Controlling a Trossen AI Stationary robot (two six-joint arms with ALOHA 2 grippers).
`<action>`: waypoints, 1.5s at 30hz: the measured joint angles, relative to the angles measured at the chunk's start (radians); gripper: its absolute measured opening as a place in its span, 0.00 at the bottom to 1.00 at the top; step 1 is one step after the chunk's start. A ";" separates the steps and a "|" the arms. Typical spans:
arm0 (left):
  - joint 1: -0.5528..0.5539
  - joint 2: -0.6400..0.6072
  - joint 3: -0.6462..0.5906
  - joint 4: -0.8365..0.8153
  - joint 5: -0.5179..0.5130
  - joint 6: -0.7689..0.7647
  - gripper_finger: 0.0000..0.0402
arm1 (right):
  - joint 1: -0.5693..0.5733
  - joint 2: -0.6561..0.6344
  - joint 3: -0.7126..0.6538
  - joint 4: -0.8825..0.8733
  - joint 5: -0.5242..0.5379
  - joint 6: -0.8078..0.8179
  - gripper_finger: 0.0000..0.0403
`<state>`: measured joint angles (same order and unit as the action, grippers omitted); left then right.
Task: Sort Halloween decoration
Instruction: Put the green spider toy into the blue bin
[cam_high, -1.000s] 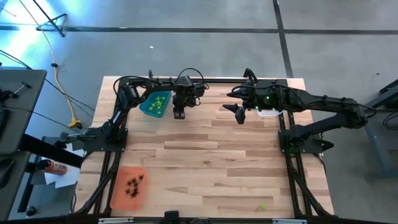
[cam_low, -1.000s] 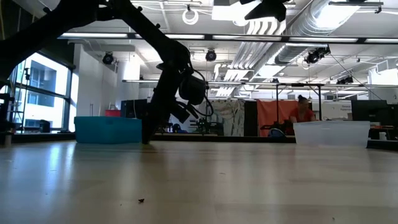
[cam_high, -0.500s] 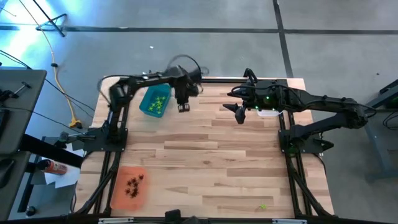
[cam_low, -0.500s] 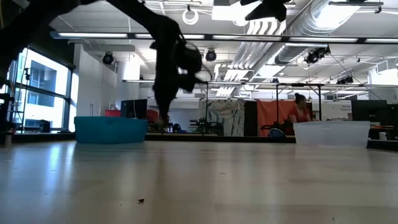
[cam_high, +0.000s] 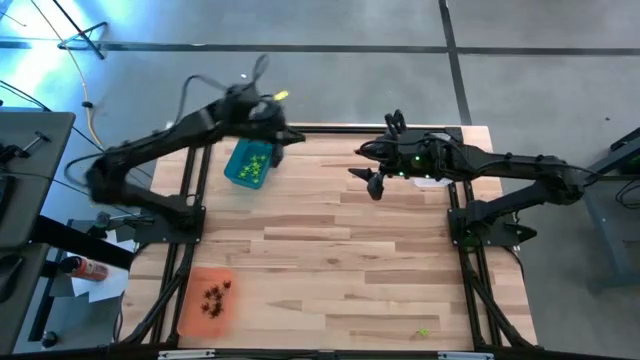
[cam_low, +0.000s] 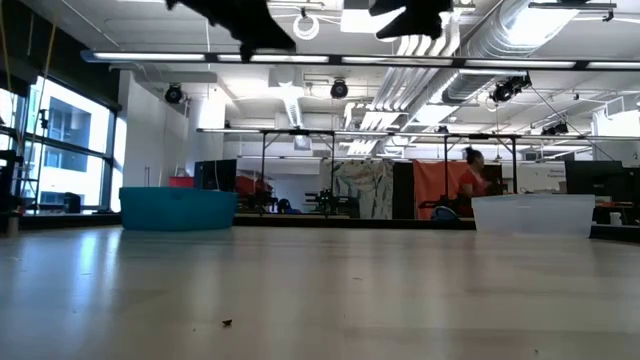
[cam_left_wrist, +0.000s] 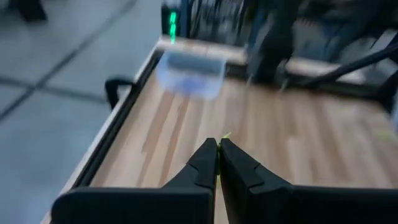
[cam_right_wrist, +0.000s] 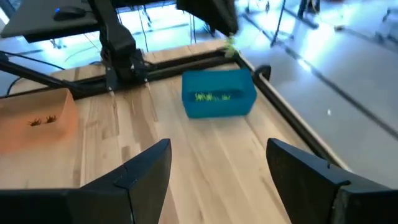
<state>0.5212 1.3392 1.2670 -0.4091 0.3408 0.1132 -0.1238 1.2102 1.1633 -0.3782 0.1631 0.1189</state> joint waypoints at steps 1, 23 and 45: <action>-0.011 -0.048 -0.045 0.042 0.003 -0.015 0.00 | 0.000 0.008 0.000 0.025 -0.007 -0.016 0.64; -0.134 -0.359 -0.462 0.594 -0.099 -0.273 0.00 | -0.001 0.048 0.000 0.264 -0.074 -0.094 0.64; 0.258 -0.055 -0.475 -0.233 -0.461 -0.384 0.00 | -0.001 0.048 0.000 0.232 -0.061 -0.047 0.64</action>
<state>0.7794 1.2843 0.7921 -0.6423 -0.1198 -0.2703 -0.1246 1.2583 1.1637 -0.1463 0.1020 0.0723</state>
